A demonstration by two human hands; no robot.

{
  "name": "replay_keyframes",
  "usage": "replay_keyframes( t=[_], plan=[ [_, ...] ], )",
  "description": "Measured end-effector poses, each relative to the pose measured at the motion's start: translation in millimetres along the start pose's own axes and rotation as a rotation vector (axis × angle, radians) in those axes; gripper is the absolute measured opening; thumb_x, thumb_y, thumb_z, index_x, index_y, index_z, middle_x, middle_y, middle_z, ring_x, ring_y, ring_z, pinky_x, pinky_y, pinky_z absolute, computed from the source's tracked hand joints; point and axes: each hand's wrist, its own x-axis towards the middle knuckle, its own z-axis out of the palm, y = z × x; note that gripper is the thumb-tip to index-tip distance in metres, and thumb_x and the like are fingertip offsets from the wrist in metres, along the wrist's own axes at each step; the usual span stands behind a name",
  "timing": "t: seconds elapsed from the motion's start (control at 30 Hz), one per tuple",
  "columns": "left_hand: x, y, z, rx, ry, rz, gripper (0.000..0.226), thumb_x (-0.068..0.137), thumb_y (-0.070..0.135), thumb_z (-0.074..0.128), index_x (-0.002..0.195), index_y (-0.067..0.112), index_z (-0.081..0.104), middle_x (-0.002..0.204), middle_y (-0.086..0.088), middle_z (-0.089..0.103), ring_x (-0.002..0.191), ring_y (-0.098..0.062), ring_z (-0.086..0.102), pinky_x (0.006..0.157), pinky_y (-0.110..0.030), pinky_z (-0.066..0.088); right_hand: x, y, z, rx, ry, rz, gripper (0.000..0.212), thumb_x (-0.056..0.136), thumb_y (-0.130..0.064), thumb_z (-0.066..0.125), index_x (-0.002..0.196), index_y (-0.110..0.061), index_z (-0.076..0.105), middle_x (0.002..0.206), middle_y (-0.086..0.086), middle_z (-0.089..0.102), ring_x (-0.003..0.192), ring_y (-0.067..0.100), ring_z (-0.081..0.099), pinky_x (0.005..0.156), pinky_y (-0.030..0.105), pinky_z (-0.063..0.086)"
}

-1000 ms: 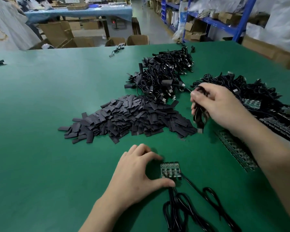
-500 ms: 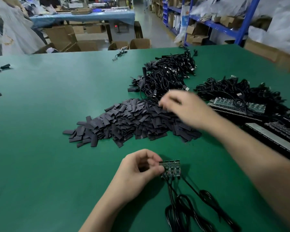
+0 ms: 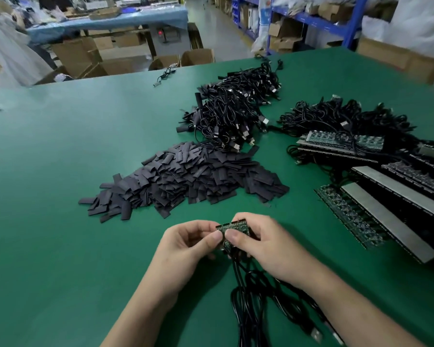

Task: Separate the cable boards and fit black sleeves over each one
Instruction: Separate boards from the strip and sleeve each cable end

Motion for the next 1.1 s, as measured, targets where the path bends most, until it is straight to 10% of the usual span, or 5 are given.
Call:
replay_keyframes(
  t=[0.17, 0.4, 1.1],
  plan=[
    [0.9, -1.2, -4.7, -0.06, -0.088, -0.069, 0.022, 0.076, 0.024, 0.077, 0.091, 0.008, 0.078, 0.08, -0.009, 0.073, 0.067, -0.012, 0.064, 0.062, -0.019, 0.053, 0.8, 2.3, 0.8, 0.083, -0.053, 0.026, 0.029, 0.097, -0.054, 0.057, 0.095, -0.026, 0.064, 0.086, 0.003, 0.069, 0.082, 0.019, 0.064, 0.087, 0.056, 0.051],
    [0.1, 1.4, -6.5, -0.091, -0.152, -0.069, 0.016, 0.079, 0.022, 0.076, 0.091, 0.012, 0.079, 0.077, -0.009, 0.073, 0.066, -0.012, 0.065, 0.061, -0.02, 0.054, 0.1, 3.2, 1.3, 0.151, -0.076, 0.039, 0.018, 0.102, -0.042, 0.06, 0.091, -0.03, 0.067, 0.085, -0.009, 0.072, 0.084, 0.005, 0.067, 0.083, 0.028, 0.05],
    [1.1, -4.6, -1.5, -0.17, -0.064, -0.008, 0.025, 0.077, 0.021, 0.078, 0.098, 0.006, 0.079, 0.089, -0.017, 0.074, 0.077, -0.021, 0.065, 0.076, -0.025, 0.058, 1.4, -3.5, -1.8, 0.245, 0.022, 0.05, 0.022, 0.101, -0.039, 0.061, 0.088, -0.025, 0.072, 0.086, -0.001, 0.076, 0.081, 0.015, 0.071, 0.078, 0.036, 0.057]
  ],
)
